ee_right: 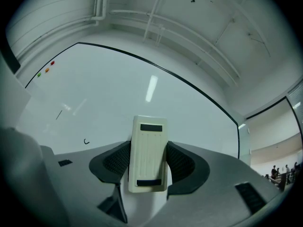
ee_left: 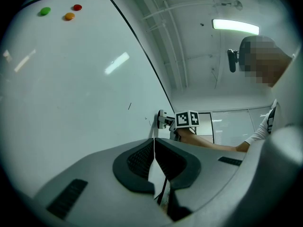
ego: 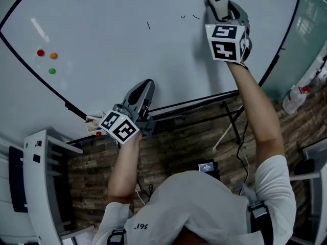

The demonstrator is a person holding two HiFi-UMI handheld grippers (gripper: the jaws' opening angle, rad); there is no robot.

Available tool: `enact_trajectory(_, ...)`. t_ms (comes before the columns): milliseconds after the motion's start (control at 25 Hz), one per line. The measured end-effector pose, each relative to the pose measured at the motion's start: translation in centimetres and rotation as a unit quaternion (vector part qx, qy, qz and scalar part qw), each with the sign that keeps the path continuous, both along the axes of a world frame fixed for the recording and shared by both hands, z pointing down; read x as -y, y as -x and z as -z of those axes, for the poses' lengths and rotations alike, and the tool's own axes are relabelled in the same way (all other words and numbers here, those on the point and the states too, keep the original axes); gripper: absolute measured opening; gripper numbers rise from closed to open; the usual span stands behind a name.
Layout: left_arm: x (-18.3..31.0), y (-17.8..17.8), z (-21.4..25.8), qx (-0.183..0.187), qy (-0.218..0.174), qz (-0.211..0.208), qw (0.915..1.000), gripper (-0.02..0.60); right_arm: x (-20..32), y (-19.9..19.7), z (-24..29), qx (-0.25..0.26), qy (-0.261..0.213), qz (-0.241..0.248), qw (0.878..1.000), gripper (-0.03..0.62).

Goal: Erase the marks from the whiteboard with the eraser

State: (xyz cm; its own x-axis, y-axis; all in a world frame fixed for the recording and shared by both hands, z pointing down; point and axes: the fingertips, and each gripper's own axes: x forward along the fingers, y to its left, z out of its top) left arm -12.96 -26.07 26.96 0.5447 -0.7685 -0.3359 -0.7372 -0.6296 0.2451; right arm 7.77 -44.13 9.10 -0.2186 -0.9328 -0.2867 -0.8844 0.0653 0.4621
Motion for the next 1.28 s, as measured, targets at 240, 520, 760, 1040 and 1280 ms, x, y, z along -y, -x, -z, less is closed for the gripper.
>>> enact_trajectory(240,-0.7,0.9,0.3,0.0,-0.012,0.006,0.9999,0.012,-2.1,3.8,-0.9,-0.017,0.002,0.057,0.998,0.258)
enact_trajectory(520,-1.8,2.5,-0.4,-0.004,-0.012,0.015,0.9998,0.012,-4.2,9.9,-3.1,-0.028,0.022,0.136,0.99,0.258)
enact_trajectory(760,-2.7,5.0,-1.1,-0.008,-0.004,0.027,0.9996,0.012,-5.2,14.5,-4.3,-0.053,0.025,0.136,0.989,0.258)
enact_trajectory(1040,-4.4,8.4,-1.8,-0.012,0.001,0.046,0.9989,0.013,-7.2,21.0,-5.7,-0.064,0.027,0.172,0.983,0.258)
enact_trajectory(1280,-5.5,11.7,-2.6,-0.017,0.012,0.074,0.997,0.012,-8.5,26.5,-6.8,-0.072,0.033,0.198,0.977,0.258)
